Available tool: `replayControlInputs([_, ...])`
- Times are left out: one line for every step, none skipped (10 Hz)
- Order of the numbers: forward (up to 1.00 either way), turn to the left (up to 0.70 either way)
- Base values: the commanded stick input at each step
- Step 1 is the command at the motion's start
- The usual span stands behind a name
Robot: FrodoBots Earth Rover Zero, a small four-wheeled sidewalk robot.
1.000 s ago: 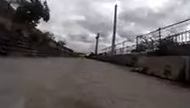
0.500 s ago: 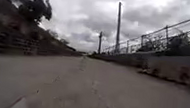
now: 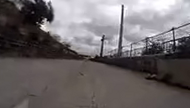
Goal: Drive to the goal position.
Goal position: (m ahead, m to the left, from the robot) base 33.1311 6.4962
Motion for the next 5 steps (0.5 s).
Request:
replayControlInputs([1.0,-0.4])
replayControlInputs([1.0,-0.4])
replayControlInputs([1.0,0.0])
replayControlInputs([1.0,0.0])
replayControlInputs([1.0,0.0])
